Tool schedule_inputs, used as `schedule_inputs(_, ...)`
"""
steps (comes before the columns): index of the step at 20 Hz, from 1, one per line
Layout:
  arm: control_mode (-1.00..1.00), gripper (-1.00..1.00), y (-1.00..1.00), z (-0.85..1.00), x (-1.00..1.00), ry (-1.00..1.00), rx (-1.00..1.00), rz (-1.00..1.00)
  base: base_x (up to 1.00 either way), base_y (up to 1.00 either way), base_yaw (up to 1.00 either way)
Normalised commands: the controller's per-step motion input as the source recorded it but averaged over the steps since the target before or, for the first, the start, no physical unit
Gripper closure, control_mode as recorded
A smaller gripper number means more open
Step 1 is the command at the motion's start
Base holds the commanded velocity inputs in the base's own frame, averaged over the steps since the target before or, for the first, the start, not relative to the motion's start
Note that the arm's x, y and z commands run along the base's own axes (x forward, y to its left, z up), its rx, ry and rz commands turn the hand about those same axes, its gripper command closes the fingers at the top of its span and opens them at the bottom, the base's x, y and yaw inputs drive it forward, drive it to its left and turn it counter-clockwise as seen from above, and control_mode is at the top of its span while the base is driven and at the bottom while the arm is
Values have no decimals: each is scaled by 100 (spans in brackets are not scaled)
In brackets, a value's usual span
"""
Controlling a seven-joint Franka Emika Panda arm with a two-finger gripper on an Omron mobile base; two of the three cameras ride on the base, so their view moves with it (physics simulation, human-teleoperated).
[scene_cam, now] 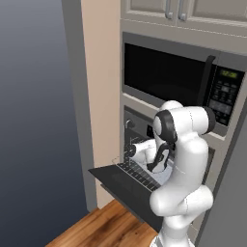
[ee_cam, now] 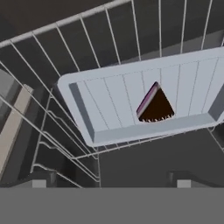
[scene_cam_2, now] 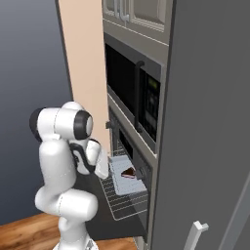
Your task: Take the baked cake out of the oven and place it on the plate for cooling. Then close the oven door.
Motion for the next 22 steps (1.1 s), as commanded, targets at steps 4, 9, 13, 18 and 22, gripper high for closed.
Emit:
schedule_inputs(4, -100, -100, -11, -42, 19, 1, 0, 5, 0, 0, 0)
schedule_inputs(9, -100, -100, -1, -27, 23, 0, 0, 0, 0, 0, 0)
schedule_inputs(13, -100, -100, -3, -17, 32, 0, 0, 0, 0, 0, 0)
schedule_inputs(18, -100, -100, -13, -23, 39, 1, 0, 0, 0, 0, 0)
schedule_inputs(22, -100, -100, -14, -28, 38, 3, 0, 0, 0, 0, 0)
